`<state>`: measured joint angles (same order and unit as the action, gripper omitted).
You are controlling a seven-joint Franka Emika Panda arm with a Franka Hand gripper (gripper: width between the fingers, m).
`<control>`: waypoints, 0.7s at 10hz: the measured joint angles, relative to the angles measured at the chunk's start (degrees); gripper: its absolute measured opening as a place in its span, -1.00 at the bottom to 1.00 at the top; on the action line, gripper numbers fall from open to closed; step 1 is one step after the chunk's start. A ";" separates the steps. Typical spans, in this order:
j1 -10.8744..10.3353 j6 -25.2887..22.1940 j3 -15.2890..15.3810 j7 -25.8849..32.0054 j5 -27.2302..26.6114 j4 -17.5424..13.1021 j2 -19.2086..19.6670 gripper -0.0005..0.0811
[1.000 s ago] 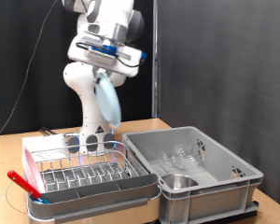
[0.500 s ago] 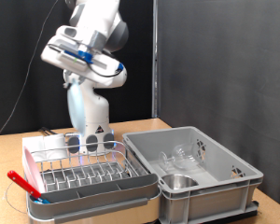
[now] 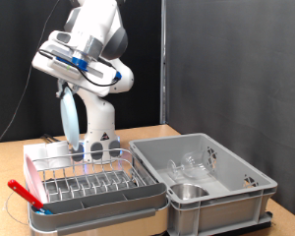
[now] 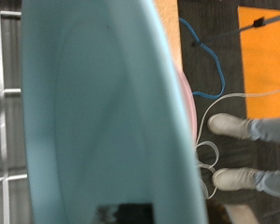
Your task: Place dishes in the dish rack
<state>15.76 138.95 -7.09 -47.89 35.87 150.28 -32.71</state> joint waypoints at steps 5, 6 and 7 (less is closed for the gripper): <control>4.82 3.90 -0.32 -2.20 5.17 -1.52 7.36 -0.89; 4.87 3.88 -0.32 -2.49 5.16 -1.74 8.93 -0.89; 4.89 3.88 -0.31 -2.50 5.21 -1.84 10.34 -0.89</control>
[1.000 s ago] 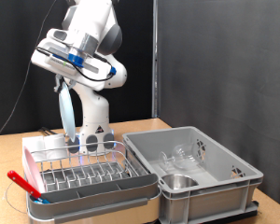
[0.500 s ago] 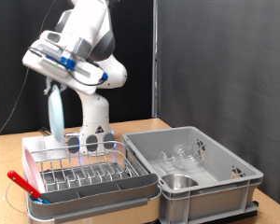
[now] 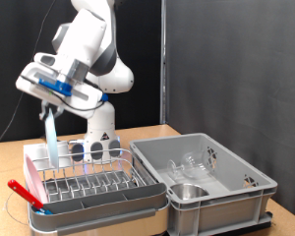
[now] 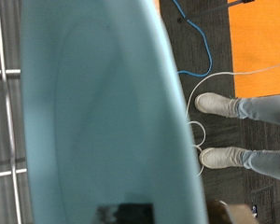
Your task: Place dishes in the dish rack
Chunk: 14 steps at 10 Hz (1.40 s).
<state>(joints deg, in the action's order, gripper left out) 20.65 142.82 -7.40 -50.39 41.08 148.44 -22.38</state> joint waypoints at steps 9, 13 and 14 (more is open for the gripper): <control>2.13 4.95 -0.09 -6.80 7.25 0.73 9.65 -0.89; 2.69 8.12 -0.17 -7.94 8.45 0.26 12.11 -0.89; 2.74 8.45 -0.16 -8.55 8.77 0.05 12.63 -0.89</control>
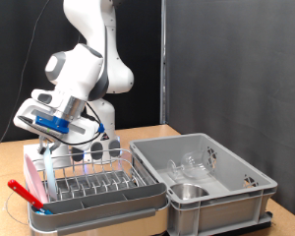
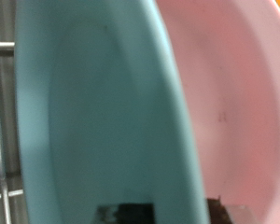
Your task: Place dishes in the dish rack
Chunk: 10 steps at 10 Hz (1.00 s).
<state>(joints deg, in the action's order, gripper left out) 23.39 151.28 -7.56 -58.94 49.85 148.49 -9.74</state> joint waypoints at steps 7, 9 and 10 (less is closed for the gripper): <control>0.12 0.54 0.00 -0.75 0.33 -1.31 2.46 -0.40; 0.23 0.66 0.00 -1.73 1.74 -1.35 2.38 0.38; 0.51 1.76 -0.06 -2.75 2.94 -1.34 2.01 0.38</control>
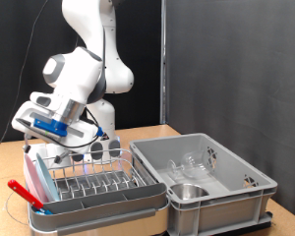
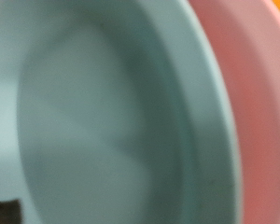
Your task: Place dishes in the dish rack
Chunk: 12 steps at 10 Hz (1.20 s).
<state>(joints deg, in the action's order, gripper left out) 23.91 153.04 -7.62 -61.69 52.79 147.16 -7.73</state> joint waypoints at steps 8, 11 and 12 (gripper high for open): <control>-5.05 -6.26 -2.05 18.88 -26.15 -0.70 -9.79 1.00; -15.06 -11.88 -5.59 39.60 -49.23 -1.97 -9.93 1.00; -17.25 -16.00 -5.53 43.11 -52.17 -3.13 -9.93 1.00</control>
<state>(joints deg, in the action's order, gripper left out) 6.66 137.04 -13.16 -18.58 0.62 144.03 -17.65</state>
